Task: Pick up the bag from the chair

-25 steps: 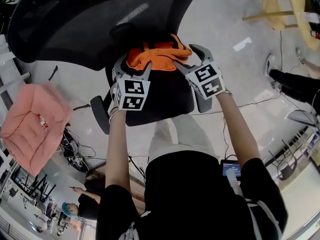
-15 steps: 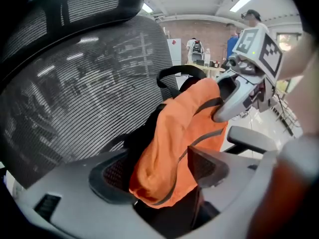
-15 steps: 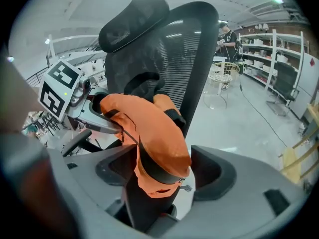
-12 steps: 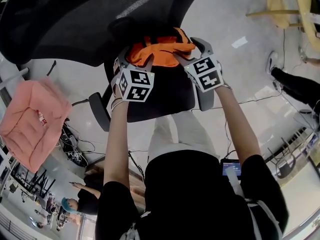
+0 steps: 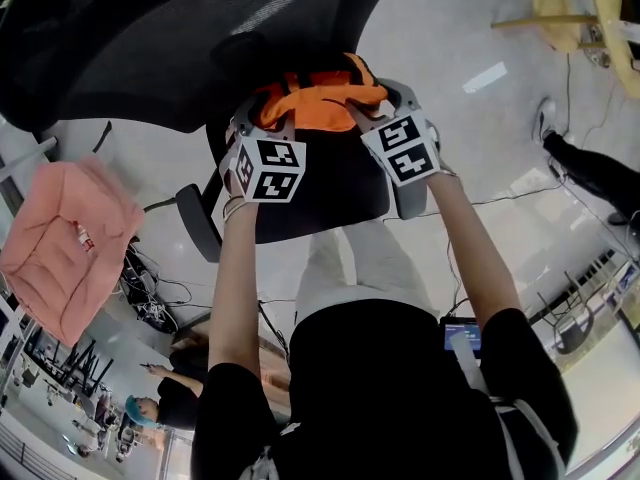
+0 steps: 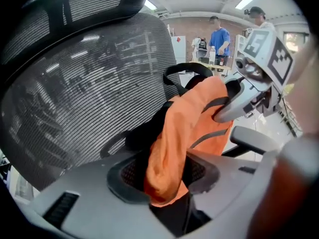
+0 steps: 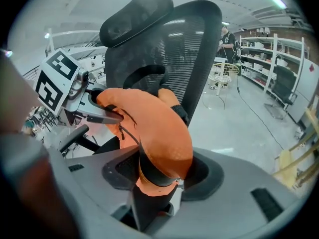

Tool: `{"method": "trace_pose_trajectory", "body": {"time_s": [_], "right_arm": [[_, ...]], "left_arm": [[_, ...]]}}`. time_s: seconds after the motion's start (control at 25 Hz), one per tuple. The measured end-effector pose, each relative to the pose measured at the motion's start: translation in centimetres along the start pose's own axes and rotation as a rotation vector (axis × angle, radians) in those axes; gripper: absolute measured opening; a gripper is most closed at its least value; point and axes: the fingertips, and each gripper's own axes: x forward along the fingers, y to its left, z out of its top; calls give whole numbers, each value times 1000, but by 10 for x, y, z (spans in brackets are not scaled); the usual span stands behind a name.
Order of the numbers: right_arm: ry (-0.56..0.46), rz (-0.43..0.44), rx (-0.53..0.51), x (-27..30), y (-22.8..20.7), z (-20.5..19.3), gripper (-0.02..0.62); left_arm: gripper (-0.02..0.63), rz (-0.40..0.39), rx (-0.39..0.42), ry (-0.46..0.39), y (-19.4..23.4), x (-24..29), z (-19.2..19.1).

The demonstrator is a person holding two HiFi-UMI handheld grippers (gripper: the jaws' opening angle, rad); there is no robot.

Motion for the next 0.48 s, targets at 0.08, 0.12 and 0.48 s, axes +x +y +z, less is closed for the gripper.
{"method": "trace_pose_trajectory", "body": {"time_s": [0.08, 0.12, 0.48], "right_arm": [[3, 4, -7, 2, 2, -1, 193], [6, 7, -10, 2, 3, -2, 187], [24, 23, -50, -13, 15, -7, 120]], "left_arm": [[153, -3, -4, 4, -2, 1, -2], [146, -4, -5, 6, -2, 1, -2], [118, -30, -21, 16, -16, -15, -5]]}}
